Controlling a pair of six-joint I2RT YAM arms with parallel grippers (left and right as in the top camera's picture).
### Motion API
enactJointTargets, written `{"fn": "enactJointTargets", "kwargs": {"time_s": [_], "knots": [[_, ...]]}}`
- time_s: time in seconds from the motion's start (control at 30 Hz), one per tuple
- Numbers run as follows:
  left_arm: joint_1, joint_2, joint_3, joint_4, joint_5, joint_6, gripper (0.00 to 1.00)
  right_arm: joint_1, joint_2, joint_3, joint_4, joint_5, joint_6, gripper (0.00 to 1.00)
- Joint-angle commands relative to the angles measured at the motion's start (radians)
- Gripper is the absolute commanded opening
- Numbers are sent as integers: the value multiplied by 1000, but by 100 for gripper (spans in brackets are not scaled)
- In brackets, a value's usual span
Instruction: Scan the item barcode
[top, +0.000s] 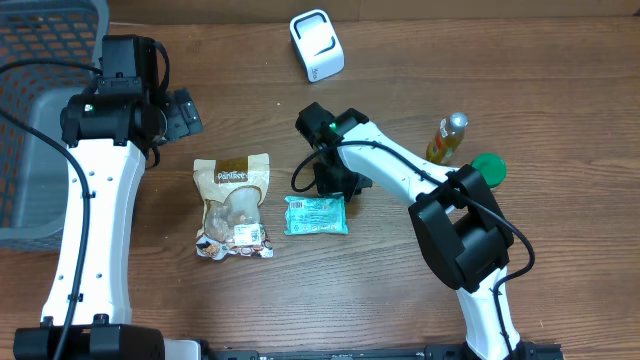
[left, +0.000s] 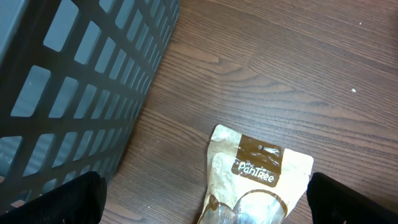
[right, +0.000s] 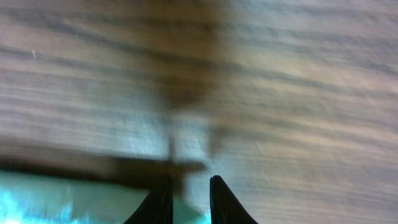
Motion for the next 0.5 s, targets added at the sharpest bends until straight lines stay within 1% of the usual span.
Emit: {"fn": "enactJointTargets", "kwargs": {"time_s": [0.0,0.03,0.1,0.2,0.3,0.4,0.47], "knots": [[-2,-3,5,0,-10,26,100,-37,-38,148,-102,1,20,22],[-2,-3,5,0,-10,26,100,-50,-38,180,-142,1,20,25],[-2,-3,5,0,-10,26,99,-84,-38,234,-224,-23,20,27],[-2,-3,5,0,-10,26,100,-126,-39,245,-272,-150,2,29],[-2,-3,5,0,-10,26,100,-154,-40,240,-292,-274,-70,31],[-2,-3,5,0,-10,26,100,-159,-46,240,-298,-281,-73,29],[-2,-3,5,0,-10,26,100,-159,-67,240,-300,-257,-39,30]]}}
